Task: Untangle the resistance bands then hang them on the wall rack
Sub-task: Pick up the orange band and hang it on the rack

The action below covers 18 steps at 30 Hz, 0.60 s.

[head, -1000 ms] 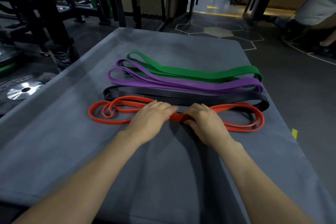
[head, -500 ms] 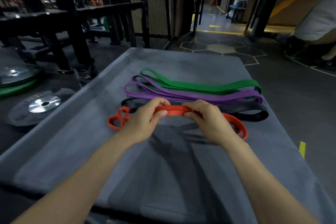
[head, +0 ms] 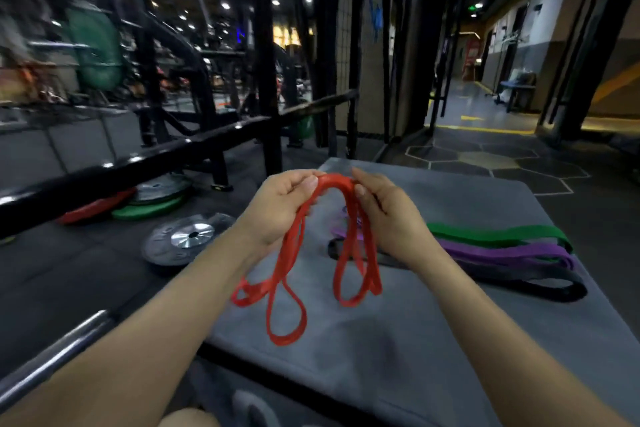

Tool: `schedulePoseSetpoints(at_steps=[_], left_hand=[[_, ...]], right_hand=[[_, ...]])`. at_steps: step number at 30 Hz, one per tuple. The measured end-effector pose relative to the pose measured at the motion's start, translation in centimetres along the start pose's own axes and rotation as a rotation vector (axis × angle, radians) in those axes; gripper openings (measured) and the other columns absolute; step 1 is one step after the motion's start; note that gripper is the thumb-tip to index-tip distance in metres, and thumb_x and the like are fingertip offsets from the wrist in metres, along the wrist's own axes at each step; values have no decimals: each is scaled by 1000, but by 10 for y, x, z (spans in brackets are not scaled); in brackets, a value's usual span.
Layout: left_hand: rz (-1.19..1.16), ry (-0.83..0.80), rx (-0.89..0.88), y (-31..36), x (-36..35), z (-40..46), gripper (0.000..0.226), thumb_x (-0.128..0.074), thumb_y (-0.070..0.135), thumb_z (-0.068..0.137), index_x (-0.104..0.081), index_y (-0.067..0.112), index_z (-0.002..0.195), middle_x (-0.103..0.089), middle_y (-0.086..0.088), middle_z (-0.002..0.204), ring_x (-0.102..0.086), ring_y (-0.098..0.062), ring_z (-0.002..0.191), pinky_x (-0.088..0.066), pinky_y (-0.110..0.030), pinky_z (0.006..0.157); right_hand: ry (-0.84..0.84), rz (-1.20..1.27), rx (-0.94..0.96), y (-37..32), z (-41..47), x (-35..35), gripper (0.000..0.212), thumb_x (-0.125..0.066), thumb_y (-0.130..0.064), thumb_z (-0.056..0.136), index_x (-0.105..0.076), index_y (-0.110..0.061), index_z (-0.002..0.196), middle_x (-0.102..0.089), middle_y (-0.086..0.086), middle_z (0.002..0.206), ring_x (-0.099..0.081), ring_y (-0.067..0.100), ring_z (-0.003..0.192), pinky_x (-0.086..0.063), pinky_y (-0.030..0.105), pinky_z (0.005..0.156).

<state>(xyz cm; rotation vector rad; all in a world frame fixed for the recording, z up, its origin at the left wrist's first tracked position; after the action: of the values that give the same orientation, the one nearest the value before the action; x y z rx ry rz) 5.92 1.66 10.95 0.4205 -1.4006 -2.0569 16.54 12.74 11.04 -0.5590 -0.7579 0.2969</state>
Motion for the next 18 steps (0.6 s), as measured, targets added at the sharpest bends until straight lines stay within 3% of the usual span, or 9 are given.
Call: schedulePoseSetpoints(at_steps=[2, 5, 9, 13, 16, 18], left_hand=[[-32, 34, 7, 24, 19, -5, 24, -38, 7, 98, -62, 11, 97, -64, 7, 65, -55, 2, 56, -45, -11, 56], [61, 62, -9, 54, 46, -13, 25, -38, 8, 98, -63, 13, 96, -59, -1, 70, -50, -2, 56, -42, -11, 55], [67, 102, 50, 78, 85, -23, 27, -40, 12, 98, -66, 16, 94, -63, 5, 71, -53, 0, 58, -44, -14, 59], [143, 155, 87, 96, 113, -34, 27, -39, 15, 99, -66, 18, 93, -60, 1, 76, -52, -3, 60, -42, -16, 57], [220, 207, 74, 109, 131, -41, 28, -38, 22, 100, -64, 15, 91, -54, -8, 80, -47, -10, 63, -39, -22, 61], [343, 198, 46, 121, 141, -48, 24, -41, 31, 98, -60, 16, 96, -53, -5, 78, -48, -7, 63, -39, -20, 61]], right_hand=[[7, -7, 71, -31, 8, -9, 42, -40, -20, 98, -40, -9, 139, -48, 11, 136, -42, 21, 128, -22, 7, 92], [-42, -81, 205, -72, 20, -30, 49, -44, -20, 97, -32, -8, 143, -43, 10, 140, -40, 22, 128, -23, 10, 94], [-35, -116, 237, -112, 37, -52, 50, -42, -12, 96, -29, -6, 144, -40, 14, 140, -42, 28, 126, -31, 27, 101], [-67, -162, 239, -143, 53, -66, 51, -46, -3, 91, -34, -8, 140, -40, 11, 133, -51, 33, 111, -43, 44, 90], [-140, -174, 334, -164, 65, -73, 54, -48, -1, 84, -35, -6, 136, -39, 13, 131, -52, 34, 105, -44, 42, 86], [-172, -178, 391, -179, 75, -75, 57, -49, 2, 82, -34, -4, 137, -38, 15, 133, -50, 34, 109, -42, 39, 88]])
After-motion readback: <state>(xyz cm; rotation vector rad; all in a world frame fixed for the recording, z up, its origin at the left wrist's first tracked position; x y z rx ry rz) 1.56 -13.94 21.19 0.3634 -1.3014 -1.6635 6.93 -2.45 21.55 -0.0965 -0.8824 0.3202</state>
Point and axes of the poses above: each hand's wrist, its own z-axis towards the middle knuckle, its own x-axis out of the back of the hand, y = z × x, the point moved 4 cm from there along z, towards the middle knuckle
